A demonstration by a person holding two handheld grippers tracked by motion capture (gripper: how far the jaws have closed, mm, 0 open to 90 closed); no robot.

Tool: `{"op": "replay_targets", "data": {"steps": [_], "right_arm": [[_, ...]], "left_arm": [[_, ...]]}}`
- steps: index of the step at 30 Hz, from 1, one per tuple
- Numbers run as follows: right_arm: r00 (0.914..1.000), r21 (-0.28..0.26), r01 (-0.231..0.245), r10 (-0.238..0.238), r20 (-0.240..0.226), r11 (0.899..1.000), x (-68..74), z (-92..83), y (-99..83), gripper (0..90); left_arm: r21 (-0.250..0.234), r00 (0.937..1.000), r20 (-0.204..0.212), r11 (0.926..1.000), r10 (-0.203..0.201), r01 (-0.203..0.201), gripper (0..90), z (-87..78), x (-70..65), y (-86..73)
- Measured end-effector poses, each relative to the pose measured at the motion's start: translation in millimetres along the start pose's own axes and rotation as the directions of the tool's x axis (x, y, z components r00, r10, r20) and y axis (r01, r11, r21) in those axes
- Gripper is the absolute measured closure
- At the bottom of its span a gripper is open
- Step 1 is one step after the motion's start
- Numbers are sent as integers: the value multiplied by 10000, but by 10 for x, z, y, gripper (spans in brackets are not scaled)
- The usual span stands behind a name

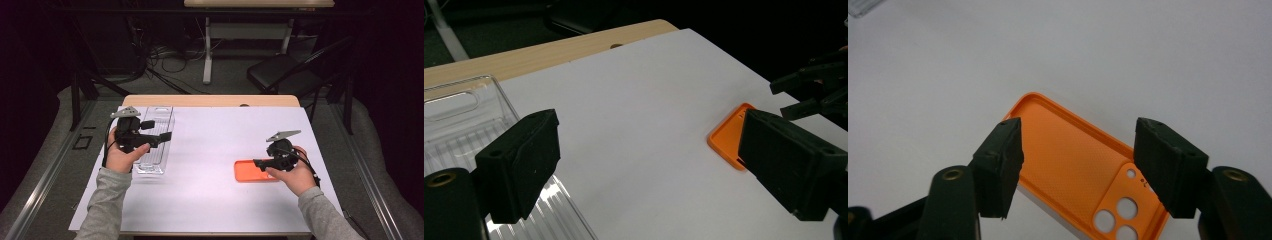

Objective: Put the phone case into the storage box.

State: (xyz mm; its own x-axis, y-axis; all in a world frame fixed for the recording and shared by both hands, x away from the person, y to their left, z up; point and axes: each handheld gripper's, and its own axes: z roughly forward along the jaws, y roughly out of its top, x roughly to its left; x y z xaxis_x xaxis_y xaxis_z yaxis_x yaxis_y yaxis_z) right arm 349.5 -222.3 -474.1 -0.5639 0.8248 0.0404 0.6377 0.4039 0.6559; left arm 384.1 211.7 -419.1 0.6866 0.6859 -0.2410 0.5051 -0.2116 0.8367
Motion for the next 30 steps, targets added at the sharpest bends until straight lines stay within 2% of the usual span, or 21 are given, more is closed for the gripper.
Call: {"op": "replay_targets", "data": {"steps": [8, 11, 12, 14, 19, 20, 21, 22, 23, 24, 26, 30], "right_arm": [[9983, 360, 571, -568, -88, 9977, 28, 52, -1, 455], [9964, 668, 838, -826, -193, 9942, 36, 62, 2, 481], [9965, 699, 811, -795, -245, 9943, 33, 71, 1, 481], [9988, 958, 433, -410, -256, 9945, 22, 84, -1, 481], [10000, 1300, 56, -56, -4, 9915, -36, 120, -9, 487], [10000, 1235, 6, -14, 70, 9923, -50, 132, -13, 486], [9997, 1313, -199, 176, 188, 9911, -59, 135, -11, 486], [9990, 1636, -338, 287, 334, 9859, -78, 123, 0, 483], [9984, 1674, -466, 405, 397, 9848, -93, 127, 3, 475], [9980, 1684, -526, 461, 422, 9843, -109, 132, 8, 476], [9976, 1890, -569, 483, 499, 9803, -131, 129, 24, 544], [9974, 2224, -434, 292, 664, 9740, -164, 145, 46, 567]], "left_arm": [[-3, 9999, 57, 9999, -109, 109, 129, -19, 22, -22], [-36, 10000, 87, 10000, -44, 44, 148, -34, 16, -20], [-32, 10000, 97, 10000, -23, 23, 148, -36, 16, -20], [-20, 9999, 83, 10000, -59, 60, 148, -33, 15, -22], [19, 10000, 79, 10000, -57, 57, 148, -28, 20, -24], [29, 10000, 75, 10000, -55, 55, 148, -28, 21, -24], [31, 10000, 72, 10000, -36, 36, 148, -28, 23, -24], [36, 10000, 67, 10000, -36, 36, 148, -28, 24, -24], [19, 9999, 67, 9999, -101, 101, 149, -27, 23, -27], [28, 9999, 66, 10000, -84, 84, 149, -28, 26, -27], [43, 9999, 57, 10000, -90, 90, 148, -30, 29, -29], [55, 9999, 62, 9999, -113, 113, 149, -33, 34, -30]]}}
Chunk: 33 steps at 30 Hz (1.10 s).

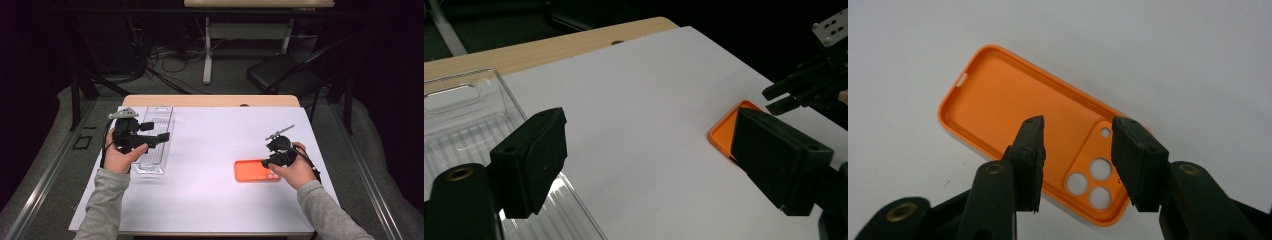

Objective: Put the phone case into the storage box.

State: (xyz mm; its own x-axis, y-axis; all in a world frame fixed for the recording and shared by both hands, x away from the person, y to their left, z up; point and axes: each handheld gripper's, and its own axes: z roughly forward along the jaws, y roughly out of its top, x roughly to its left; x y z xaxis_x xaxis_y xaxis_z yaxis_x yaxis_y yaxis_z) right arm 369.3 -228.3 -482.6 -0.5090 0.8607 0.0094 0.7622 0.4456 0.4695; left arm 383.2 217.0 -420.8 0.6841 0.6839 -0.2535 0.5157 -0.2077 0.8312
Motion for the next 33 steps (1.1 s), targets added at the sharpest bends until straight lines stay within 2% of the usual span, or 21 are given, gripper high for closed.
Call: {"op": "replay_targets", "data": {"steps": [3, 5, 6, 7, 8, 9, 10, 12, 17, 21, 25, 27, 28, 31, 33], "right_arm": [[9998, 87, -8, 7, 174, 10000, -26, 32, 8, 566], [9998, 340, -139, 134, 140, 9993, -45, 49, 12, 567], [9993, 309, -362, 359, 108, 9989, -44, 57, 11, 568], [9992, 244, -384, 382, 116, 9990, -53, 59, 11, 571], [9989, -38, -466, 466, 59, 9989, -58, 76, 5, 571], [9985, 308, -532, 529, 125, 9981, -65, 59, 16, 571], [9976, 415, -673, 667, 160, 9969, -71, 59, 19, 570], [9967, 339, -726, 713, 391, 9968, -89, 59, 23, 570], [9907, 635, -1344, 1328, 288, 9889, -126, 70, 27, 566], [9907, 860, -1269, 1220, 605, 9882, -145, 73, 29, 554], [9888, 766, -1417, 1375, 576, 9869, -171, 83, 32, 554], [9874, 864, -1530, 1486, 552, 9844, -185, 91, 35, 560], [9888, 1076, -1408, 1344, 643, 9842, -198, 88, 38, 563], [9870, 1280, -1575, 1519, 525, 9792, -232, 111, 34, 570], [9859, 1366, -1617, 1539, 657, 9773, -255, 119, 34, 563]], "left_arm": [[-10, 10000, 21, 10000, -15, 15, 149, -4, 4, -1], [-31, 10000, 12, 10000, -14, 14, 149, -7, 8, 0], [-31, 10000, 8, 10000, -32, 32, 149, -8, 10, -1], [-36, 10000, 2, 10000, -25, 25, 149, -9, 12, -2], [-40, 10000, -4, 10000, -58, 58, 149, -9, 12, -3], [-44, 10000, -7, 10000, -69, 69, 149, -9, 14, -3], [-53, 10000, -12, 9999, -93, 93, 149, -9, 15, -4], [-53, 9999, -9, 9999, -109, 109, 149, -12, 18, -5], [-35, 9999, -8, 9999, -114, 114, 149, -18, 25, -5], [-12, 9999, -22, 9999, -153, 153, 149, -11, 25, -8], [13, 9999, -15, 9999, -123, 123, 149, -6, 31, -9], [-13, 9999, -22, 9999, -171, 171, 149, -8, 30, -10], [-9, 9998, -30, 9998, -177, 177, 149, -11, 31, -10], [-1, 9998, -30, 9998, -184, 184, 150, -13, 31, -11], [-4, 9999, -11, 9999, -168, 168, 150, -11, 35, -11]]}}
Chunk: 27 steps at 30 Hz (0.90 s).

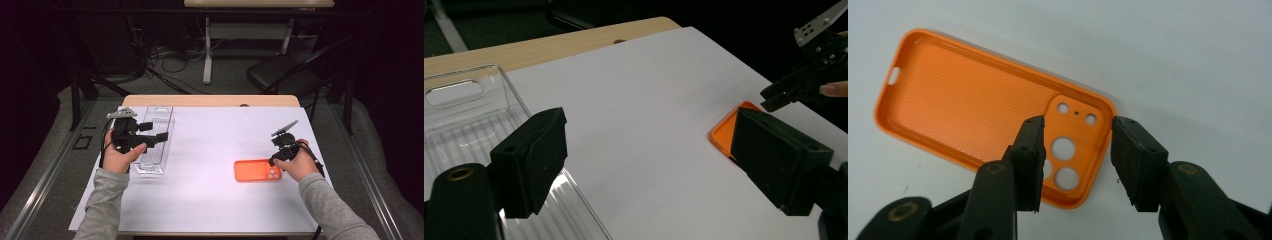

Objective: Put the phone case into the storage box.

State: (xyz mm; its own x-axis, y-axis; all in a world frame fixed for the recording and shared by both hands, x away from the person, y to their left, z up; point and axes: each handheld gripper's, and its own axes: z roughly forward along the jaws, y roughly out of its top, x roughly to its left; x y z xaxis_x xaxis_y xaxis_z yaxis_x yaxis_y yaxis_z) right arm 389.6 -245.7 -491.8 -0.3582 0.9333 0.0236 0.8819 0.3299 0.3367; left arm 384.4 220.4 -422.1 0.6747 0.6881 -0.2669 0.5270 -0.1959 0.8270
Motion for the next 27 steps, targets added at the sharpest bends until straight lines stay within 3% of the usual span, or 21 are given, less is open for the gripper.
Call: {"op": "replay_targets", "data": {"steps": [3, 10, 18, 20, 22, 27], "right_arm": [[9998, -84, -186, 187, 75, 9998, -24, 12, 3, 550], [9958, 294, -914, 913, 47, 9954, -49, 45, -1, 569], [9904, 594, -1384, 1384, 35, 9886, -96, 79, -14, 639], [9884, 297, -1492, 1499, -228, 9884, -116, 108, -33, 647], [9890, 1142, -1476, 1465, 187, 9824, -125, 59, -11, 657], [9837, 759, -1775, 1792, -167, 9812, -153, 104, -43, 680]], "left_arm": [[-5, 10000, -9, 10000, -14, 14, 150, 1, 3, -1], [25, 10000, -37, 10000, -28, 28, 150, 2, 5, -4], [35, 10000, -61, 10000, -8, 9, 150, 4, 11, -6], [37, 10000, -64, 10000, -4, 4, 150, 6, 12, -7], [58, 10000, -85, 10000, -40, 41, 150, 9, 9, -8], [75, 10000, -83, 10000, -42, 42, 150, 18, 10, -11]]}}
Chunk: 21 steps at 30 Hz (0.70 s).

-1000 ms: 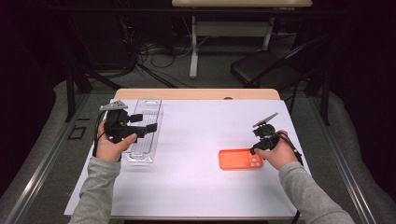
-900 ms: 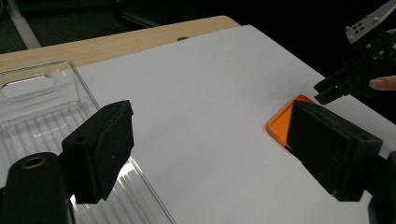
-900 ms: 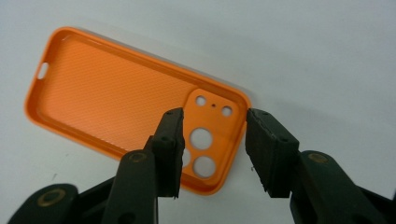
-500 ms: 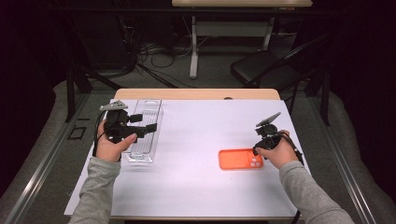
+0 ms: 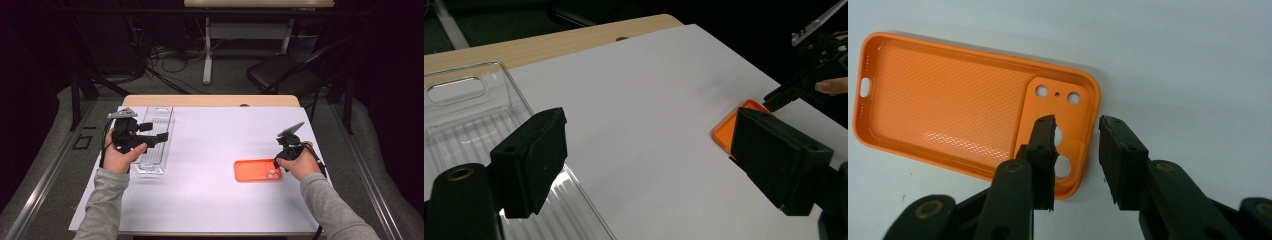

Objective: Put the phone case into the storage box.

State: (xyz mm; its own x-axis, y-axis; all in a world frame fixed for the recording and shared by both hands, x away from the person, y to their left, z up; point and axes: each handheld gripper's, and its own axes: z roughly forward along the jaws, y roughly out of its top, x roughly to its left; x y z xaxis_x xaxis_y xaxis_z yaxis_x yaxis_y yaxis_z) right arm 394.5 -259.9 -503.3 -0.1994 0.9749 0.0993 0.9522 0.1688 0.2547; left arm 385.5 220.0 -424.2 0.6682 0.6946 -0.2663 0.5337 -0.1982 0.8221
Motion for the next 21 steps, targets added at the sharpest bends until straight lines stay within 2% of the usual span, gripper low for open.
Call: {"op": "replay_targets", "data": {"steps": [3, 6, 7, 8, 9, 10, 11, 12, 13, 14, 15, 16, 17, 18, 21], "right_arm": [[9999, 225, -101, 100, 77, 9997, -11, 5, 3, 687], [9996, 111, -262, 263, -118, 9996, -27, 44, -3, 700], [9994, 325, -348, 350, -47, 9989, -26, 41, 2, 703], [9986, -85, -368, 365, -371, 9993, -42, 81, -9, 711], [9992, 167, -348, 351, -171, 9993, -43, 77, 0, 717], [9995, 1008, -211, 186, 252, 9947, -46, 29, 27, 720], [9970, -323, -523, 503, -596, 9981, -59, 123, -11, 724], [9937, -843, -736, 659, -903, 9937, -65, 164, -28, 725], [9938, -408, -822, 788, -785, 9958, -63, 141, -19, 728], [9981, 309, -555, 563, -245, 9980, -61, 104, 7, 733], [9992, 741, -392, 387, 83, 9965, -63, 87, 20, 736], [9961, -269, -617, 598, -647, 9977, -76, 160, -13, 742], [9968, -140, -574, 565, -565, 9983, -77, 161, -10, 746], [9989, 758, -430, 443, -151, 9962, -76, 108, 16, 752], [9987, 588, -490, 495, -77, 9971, -73, 128, 11, 765]], "left_arm": [[3, 10000, -12, 10000, 38, -38, 150, -1, 6, 0], [7, 10000, -24, 10000, 35, -35, 150, -1, 7, -1], [12, 10000, -25, 10000, 25, -25, 150, 1, 7, -2], [26, 10000, -17, 10000, 17, -17, 150, 2, 7, -2], [35, 10000, -31, 10000, -12, 12, 150, 4, 6, -3], [38, 10000, -35, 10000, 0, 0, 150, 6, 8, -4], [44, 10000, -41, 10000, -2, 2, 150, 7, 9, -4], [47, 10000, -45, 10000, 0, 0, 150, 8, 9, -5], [54, 10000, -50, 10000, 1, 0, 150, 8, 10, -5], [55, 10000, -54, 10000, 19, -19, 150, 8, 12, -5], [57, 10000, -58, 10000, 19, -19, 150, 8, 13, -5], [62, 10000, -57, 10000, 22, -21, 150, 8, 13, -5], [67, 10000, -57, 10000, 22, -22, 150, 8, 13, -5], [72, 10000, -63, 10000, 16, -15, 150, 8, 13, -6], [78, 10000, -85, 10000, 8, -8, 150, 8, 15, -7]]}}
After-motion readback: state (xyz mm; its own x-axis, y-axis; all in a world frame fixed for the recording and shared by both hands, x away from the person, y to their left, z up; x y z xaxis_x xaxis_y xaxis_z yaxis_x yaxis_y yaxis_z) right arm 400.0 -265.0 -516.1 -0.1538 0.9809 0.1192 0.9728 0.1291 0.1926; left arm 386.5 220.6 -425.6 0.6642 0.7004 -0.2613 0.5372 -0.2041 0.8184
